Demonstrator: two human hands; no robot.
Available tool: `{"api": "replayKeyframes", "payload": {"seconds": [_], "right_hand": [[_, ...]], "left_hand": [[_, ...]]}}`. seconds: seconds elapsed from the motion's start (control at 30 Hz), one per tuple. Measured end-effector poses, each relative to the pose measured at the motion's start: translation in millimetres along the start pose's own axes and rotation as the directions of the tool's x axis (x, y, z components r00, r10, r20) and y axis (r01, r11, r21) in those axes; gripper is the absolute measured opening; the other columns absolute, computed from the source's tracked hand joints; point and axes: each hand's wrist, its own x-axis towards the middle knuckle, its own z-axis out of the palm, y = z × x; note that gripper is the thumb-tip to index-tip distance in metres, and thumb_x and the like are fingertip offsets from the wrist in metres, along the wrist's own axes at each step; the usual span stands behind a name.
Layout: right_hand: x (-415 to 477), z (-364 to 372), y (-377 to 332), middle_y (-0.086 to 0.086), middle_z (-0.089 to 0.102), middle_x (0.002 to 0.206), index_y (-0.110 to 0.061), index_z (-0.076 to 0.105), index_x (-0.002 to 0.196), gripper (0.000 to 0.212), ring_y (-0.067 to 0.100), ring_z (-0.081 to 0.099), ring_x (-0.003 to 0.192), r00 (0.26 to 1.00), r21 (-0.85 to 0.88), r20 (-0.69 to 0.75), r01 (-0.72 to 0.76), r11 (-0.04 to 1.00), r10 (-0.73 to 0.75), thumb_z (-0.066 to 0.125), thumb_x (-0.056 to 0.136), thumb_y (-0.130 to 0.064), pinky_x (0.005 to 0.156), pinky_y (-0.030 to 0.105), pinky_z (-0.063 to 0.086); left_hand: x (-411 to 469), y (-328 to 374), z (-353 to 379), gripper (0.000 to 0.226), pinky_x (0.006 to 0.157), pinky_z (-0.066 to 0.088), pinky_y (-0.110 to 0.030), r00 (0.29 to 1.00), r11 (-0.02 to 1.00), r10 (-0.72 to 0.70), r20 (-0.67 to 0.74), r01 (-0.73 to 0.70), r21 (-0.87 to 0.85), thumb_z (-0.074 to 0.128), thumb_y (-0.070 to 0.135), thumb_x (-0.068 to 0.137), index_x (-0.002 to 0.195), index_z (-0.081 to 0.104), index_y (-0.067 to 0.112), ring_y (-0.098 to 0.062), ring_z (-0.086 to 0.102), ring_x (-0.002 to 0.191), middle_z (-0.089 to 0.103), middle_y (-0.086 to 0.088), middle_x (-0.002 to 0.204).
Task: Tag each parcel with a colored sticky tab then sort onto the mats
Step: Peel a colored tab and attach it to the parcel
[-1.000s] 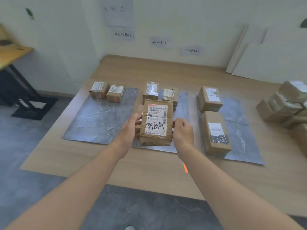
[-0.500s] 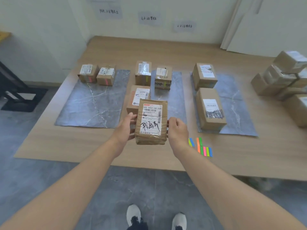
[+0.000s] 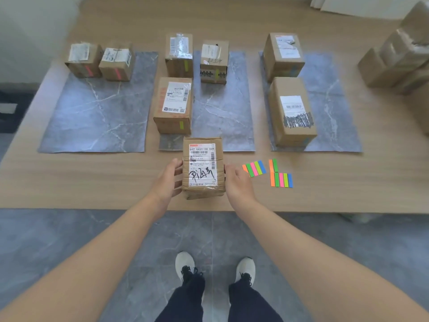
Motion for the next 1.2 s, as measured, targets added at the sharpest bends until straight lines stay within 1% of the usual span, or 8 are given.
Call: {"api": "replayKeyframes", "payload": {"seconds": [0.1, 0.3, 0.4, 0.57, 0.73, 0.83, 1.07, 1.2], "right_hand": [[2.6, 0.8, 10.0, 0.001, 0.053, 0.066, -0.010, 0.048, 0.068, 0.046, 0.011, 0.045, 0.064, 0.999, -0.033, 0.041, 0.028, 0.999, -0.027, 0.037, 0.106, -0.033, 0.060, 0.031, 0.036], [10.2, 4.8, 22.9, -0.006, 0.070, 0.086, -0.020, 0.066, 0.084, 0.043, 0.012, 0.060, 0.080, 0.993, -0.065, 0.105, 0.052, 0.997, -0.045, 0.036, 0.109, -0.037, 0.070, 0.031, 0.044], [9.4, 2.3, 22.6, -0.007, 0.073, 0.094, -0.023, 0.069, 0.094, 0.042, 0.012, 0.065, 0.090, 0.993, -0.086, 0.101, 0.066, 0.994, -0.057, 0.034, 0.109, -0.040, 0.076, 0.032, 0.047], [6.2, -7.4, 10.1, -0.006, 0.061, 0.082, -0.021, 0.056, 0.080, 0.041, 0.016, 0.056, 0.082, 0.998, -0.114, 0.018, 0.065, 0.991, -0.063, 0.034, 0.110, -0.037, 0.069, 0.029, 0.041], [16.4, -32.8, 3.8, -0.001, 0.063, 0.128, -0.012, 0.061, 0.136, 0.036, 0.014, 0.056, 0.119, 0.995, -0.105, -0.072, 0.056, 0.993, -0.064, 0.046, 0.107, -0.027, 0.094, 0.024, 0.039], [24.6, -52.3, 4.7, 0.000, 0.065, 0.131, -0.012, 0.064, 0.134, 0.034, 0.013, 0.059, 0.115, 0.987, -0.073, -0.140, 0.065, 0.995, -0.075, 0.052, 0.103, -0.019, 0.093, 0.023, 0.040], [59.6, -101.2, 16.5, -0.005, 0.066, 0.121, -0.019, 0.066, 0.130, 0.035, 0.012, 0.059, 0.092, 0.994, -0.161, -0.072, 0.069, 0.985, -0.082, 0.052, 0.100, -0.008, 0.070, 0.023, 0.043], [84.0, -121.4, 30.3, 0.001, 0.066, 0.127, -0.015, 0.066, 0.131, 0.050, 0.014, 0.061, 0.099, 0.993, -0.292, 0.042, 0.114, 0.949, -0.106, 0.048, 0.091, 0.008, 0.082, 0.024, 0.046]], "left_hand": [[7.3, -11.1, 2.5, 0.033, 0.082, 0.046, -0.027, 1.000, 1.000, -0.005, -0.010, 0.005, -0.009, 0.031, 0.041, 0.106, 0.105, 0.063, 0.033, -0.015, 0.062, 0.089, 0.066, 0.014, 0.103], [13.7, -14.8, 9.5, 0.032, 0.074, 0.047, -0.025, 1.000, 1.000, 0.014, -0.018, -0.014, 0.004, 0.032, 0.036, 0.107, 0.099, 0.062, 0.030, -0.012, 0.063, 0.085, 0.067, 0.013, 0.096], [16.7, -14.5, 6.7, 0.032, 0.080, 0.048, -0.028, 1.000, 0.999, 0.027, 0.006, -0.027, 0.021, 0.031, 0.038, 0.107, 0.107, 0.062, 0.031, -0.012, 0.065, 0.090, 0.067, 0.011, 0.103], [10.5, 4.6, 5.1, 0.025, 0.107, 0.041, -0.037, 0.993, 0.986, 0.109, -0.032, -0.104, 0.131, 0.035, 0.042, 0.104, 0.099, 0.059, 0.035, -0.013, 0.054, 0.109, 0.060, 0.014, 0.106], [0.0, 42.6, 14.7, 0.053, 0.113, 0.034, -0.035, 0.937, 0.923, 0.341, -0.071, -0.320, 0.214, 0.039, 0.047, 0.094, 0.139, 0.050, 0.022, -0.011, 0.046, 0.128, 0.052, 0.004, 0.139], [-1.9, 59.2, 31.9, 0.047, 0.113, 0.036, -0.036, 0.900, 0.874, 0.436, -0.031, -0.415, 0.252, 0.039, 0.044, 0.096, 0.135, 0.053, 0.023, -0.010, 0.048, 0.127, 0.054, 0.005, 0.137], [11.1, 60.3, 92.0, 0.031, 0.112, 0.040, -0.043, 0.925, 0.921, 0.377, -0.049, -0.370, 0.120, 0.039, 0.050, 0.091, 0.114, 0.059, 0.040, -0.014, 0.055, 0.122, 0.060, 0.013, 0.121], [16.3, 55.6, 135.9, 0.031, 0.113, 0.040, -0.040, 0.958, 0.960, 0.273, -0.088, -0.277, -0.037, 0.034, 0.027, 0.107, 0.128, 0.055, 0.018, -0.022, 0.053, 0.127, 0.055, -0.006, 0.137]]}}
